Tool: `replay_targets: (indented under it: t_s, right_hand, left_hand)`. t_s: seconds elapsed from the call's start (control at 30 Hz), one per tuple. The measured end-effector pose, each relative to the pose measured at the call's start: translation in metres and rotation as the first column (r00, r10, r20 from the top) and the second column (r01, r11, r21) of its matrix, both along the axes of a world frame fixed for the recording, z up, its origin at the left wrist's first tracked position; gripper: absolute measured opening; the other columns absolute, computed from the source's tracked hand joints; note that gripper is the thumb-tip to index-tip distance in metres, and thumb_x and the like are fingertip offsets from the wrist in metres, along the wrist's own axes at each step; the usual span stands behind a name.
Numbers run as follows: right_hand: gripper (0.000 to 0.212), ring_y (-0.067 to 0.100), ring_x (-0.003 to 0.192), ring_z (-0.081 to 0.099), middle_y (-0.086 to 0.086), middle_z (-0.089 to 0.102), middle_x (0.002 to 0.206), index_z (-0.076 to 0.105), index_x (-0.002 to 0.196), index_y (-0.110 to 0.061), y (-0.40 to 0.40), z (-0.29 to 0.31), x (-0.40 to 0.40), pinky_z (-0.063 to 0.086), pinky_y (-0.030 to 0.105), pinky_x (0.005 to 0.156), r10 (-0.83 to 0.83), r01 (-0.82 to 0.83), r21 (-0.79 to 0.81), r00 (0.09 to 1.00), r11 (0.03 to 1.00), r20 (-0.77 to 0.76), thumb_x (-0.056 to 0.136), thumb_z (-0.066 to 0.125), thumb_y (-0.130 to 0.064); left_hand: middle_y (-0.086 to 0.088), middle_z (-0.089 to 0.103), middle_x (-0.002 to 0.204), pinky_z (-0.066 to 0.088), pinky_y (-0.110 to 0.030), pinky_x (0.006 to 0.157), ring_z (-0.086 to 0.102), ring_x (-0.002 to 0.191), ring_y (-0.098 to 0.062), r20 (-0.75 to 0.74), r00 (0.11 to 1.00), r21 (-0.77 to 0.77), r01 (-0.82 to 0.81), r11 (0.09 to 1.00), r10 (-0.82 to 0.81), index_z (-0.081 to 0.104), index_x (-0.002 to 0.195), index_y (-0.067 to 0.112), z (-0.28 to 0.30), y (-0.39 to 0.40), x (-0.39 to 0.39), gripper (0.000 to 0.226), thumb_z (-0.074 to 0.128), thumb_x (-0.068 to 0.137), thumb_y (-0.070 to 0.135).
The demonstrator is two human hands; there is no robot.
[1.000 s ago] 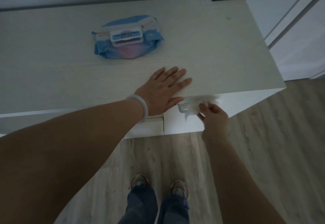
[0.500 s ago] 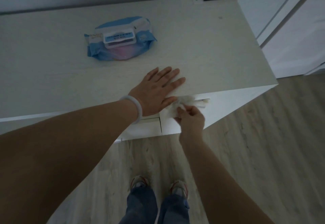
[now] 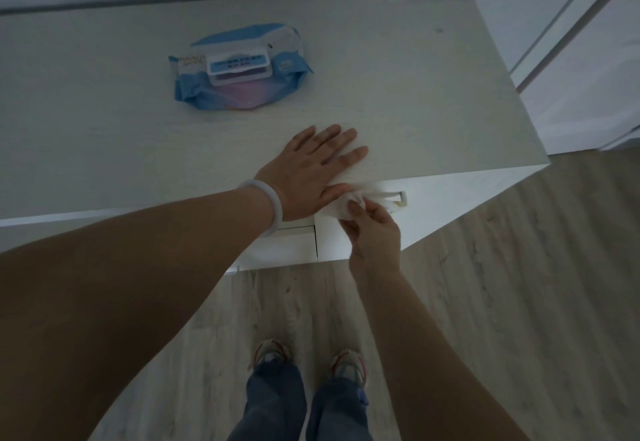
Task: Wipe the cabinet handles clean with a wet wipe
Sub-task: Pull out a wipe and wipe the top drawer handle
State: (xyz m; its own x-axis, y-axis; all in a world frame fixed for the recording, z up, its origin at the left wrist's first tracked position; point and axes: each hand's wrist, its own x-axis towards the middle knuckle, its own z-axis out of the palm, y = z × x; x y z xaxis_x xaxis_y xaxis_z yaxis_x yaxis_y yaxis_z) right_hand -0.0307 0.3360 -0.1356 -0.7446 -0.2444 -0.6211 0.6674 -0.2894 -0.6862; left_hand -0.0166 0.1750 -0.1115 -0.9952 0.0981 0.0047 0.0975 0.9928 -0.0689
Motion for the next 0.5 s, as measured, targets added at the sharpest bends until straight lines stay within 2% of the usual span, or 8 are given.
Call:
replay_targets:
  t_s: [0.07, 0.13, 0.23, 0.4, 0.5]
  right_hand:
    - [0.015, 0.017, 0.089, 0.067, 0.002, 0.072, 0.088, 0.066, 0.09, -0.01, 0.013, -0.003, -0.01, 0.053, 0.032, 0.091, -0.017, 0.019, -0.078, 0.999, 0.997, 0.029, 0.088, 0.062, 0.004]
    - [0.02, 0.02, 0.094, 0.066, 0.005, 0.07, 0.093, 0.064, 0.091, -0.011, 0.02, -0.007, -0.017, 0.051, 0.039, 0.096, -0.004, 0.012, -0.148, 0.999, 0.989, 0.052, 0.088, 0.058, 0.008]
    - [0.031, 0.027, 0.1, 0.064, 0.011, 0.067, 0.101, 0.064, 0.098, -0.009, 0.019, -0.006, -0.014, 0.053, 0.044, 0.094, -0.018, 0.023, -0.149, 0.999, 0.989, 0.034, 0.084, 0.054, 0.017]
    - [0.04, 0.034, 0.105, 0.066, 0.023, 0.063, 0.119, 0.053, 0.12, 0.005, 0.031, -0.006, -0.007, 0.052, 0.048, 0.094, -0.186, 0.206, -0.17, 0.974, 0.964, 0.127, 0.082, 0.055, 0.018]
    - [0.055, 0.033, 0.106, 0.066, 0.022, 0.06, 0.123, 0.043, 0.135, -0.004, 0.038, -0.006, -0.015, 0.053, 0.05, 0.093, -0.221, 0.241, -0.203, 0.968, 0.949, 0.118, 0.084, 0.057, 0.014]
  left_hand:
    - [-0.005, 0.012, 0.164, 0.016, -0.049, 0.12, 0.014, 0.15, -0.025, -0.009, 1.0, 0.003, 0.002, 1.0, -0.002, 0.012, 0.156, 0.027, 0.0, 0.0, 0.0, 0.063, 0.015, 0.1, 0.055]
    - [-0.005, 0.012, 0.164, 0.016, -0.048, 0.12, 0.013, 0.151, -0.025, -0.007, 1.0, -0.004, 0.002, 1.0, -0.002, 0.011, 0.156, 0.028, -0.002, 0.0, 0.0, 0.063, 0.016, 0.1, 0.054]
    - [-0.004, 0.011, 0.164, 0.016, -0.048, 0.12, 0.013, 0.151, -0.025, -0.011, 1.0, -0.011, -0.001, 1.0, 0.001, 0.011, 0.156, 0.028, -0.003, 0.0, 0.0, 0.062, 0.017, 0.1, 0.054]
    - [-0.005, 0.011, 0.164, 0.015, -0.048, 0.121, 0.013, 0.151, -0.025, -0.018, 1.0, -0.013, 0.002, 1.0, -0.002, 0.012, 0.156, 0.027, -0.002, 0.0, 0.0, 0.062, 0.018, 0.1, 0.053]
    - [-0.005, 0.01, 0.164, 0.015, -0.048, 0.121, 0.013, 0.151, -0.025, -0.016, 1.0, -0.013, 0.003, 1.0, -0.004, 0.012, 0.156, 0.027, -0.001, 0.0, 0.0, 0.062, 0.017, 0.1, 0.053]
